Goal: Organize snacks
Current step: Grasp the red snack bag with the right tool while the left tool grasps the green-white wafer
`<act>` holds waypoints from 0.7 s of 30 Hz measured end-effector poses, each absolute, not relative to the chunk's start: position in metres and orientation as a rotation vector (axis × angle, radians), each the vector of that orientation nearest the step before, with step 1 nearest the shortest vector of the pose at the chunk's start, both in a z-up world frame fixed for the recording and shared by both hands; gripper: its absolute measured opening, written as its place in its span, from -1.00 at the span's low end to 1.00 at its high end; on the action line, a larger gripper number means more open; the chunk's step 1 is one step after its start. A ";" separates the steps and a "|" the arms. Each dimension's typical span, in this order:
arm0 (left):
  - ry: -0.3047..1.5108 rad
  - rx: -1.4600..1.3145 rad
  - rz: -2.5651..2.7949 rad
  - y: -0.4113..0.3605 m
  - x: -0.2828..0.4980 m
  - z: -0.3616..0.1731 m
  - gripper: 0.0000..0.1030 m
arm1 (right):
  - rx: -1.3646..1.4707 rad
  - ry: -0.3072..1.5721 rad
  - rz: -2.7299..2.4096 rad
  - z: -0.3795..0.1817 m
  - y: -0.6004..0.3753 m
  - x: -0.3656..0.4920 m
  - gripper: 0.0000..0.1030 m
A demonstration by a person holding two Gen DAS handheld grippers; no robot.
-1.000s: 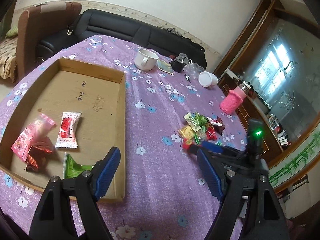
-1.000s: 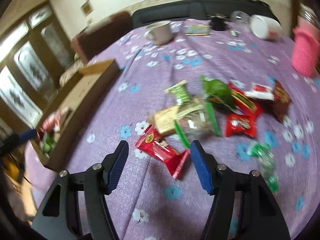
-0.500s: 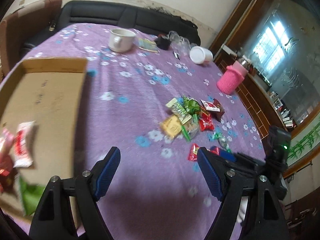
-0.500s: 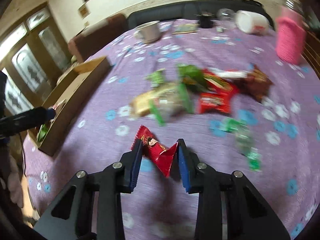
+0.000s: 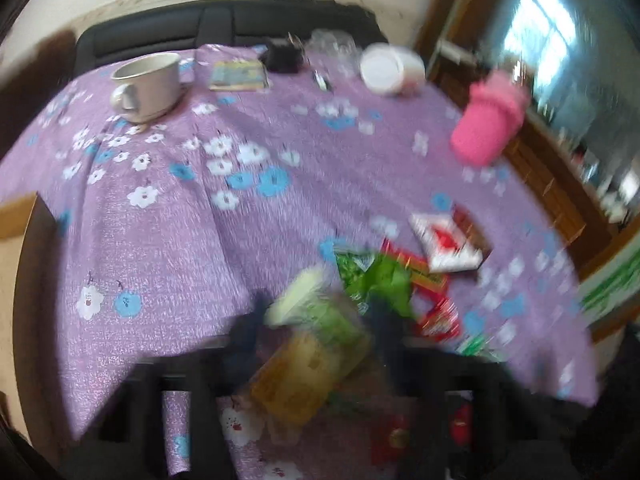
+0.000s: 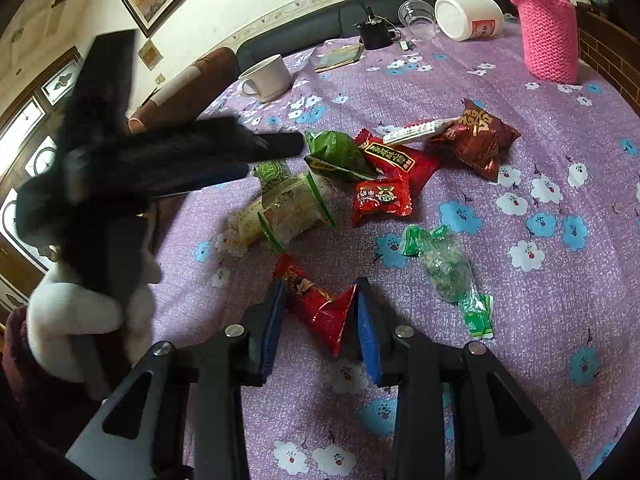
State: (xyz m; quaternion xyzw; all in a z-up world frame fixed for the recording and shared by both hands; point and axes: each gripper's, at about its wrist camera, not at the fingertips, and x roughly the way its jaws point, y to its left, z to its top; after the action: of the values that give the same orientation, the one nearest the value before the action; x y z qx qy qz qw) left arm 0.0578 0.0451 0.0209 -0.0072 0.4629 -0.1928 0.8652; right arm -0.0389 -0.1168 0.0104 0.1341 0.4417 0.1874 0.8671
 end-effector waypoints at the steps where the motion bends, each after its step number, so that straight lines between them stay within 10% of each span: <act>1: 0.968 -0.012 -0.413 0.044 0.055 0.019 -0.58 | 0.280 0.924 0.393 0.010 -0.117 -0.039 -0.30; 17: 0.881 -0.272 -0.446 0.127 -0.001 0.054 -0.64 | 0.426 0.945 0.531 0.006 -0.121 -0.038 -0.53; 21: 0.851 -0.315 -0.424 0.152 -0.023 0.062 -0.64 | 0.337 0.967 0.542 0.009 -0.102 -0.043 -0.17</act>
State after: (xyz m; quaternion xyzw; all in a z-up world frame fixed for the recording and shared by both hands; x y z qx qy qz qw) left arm -0.0228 0.1525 0.0615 -0.1509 0.4078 -0.2035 0.8772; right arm -0.0433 -0.1022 0.0086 0.1590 0.4571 0.2560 0.8368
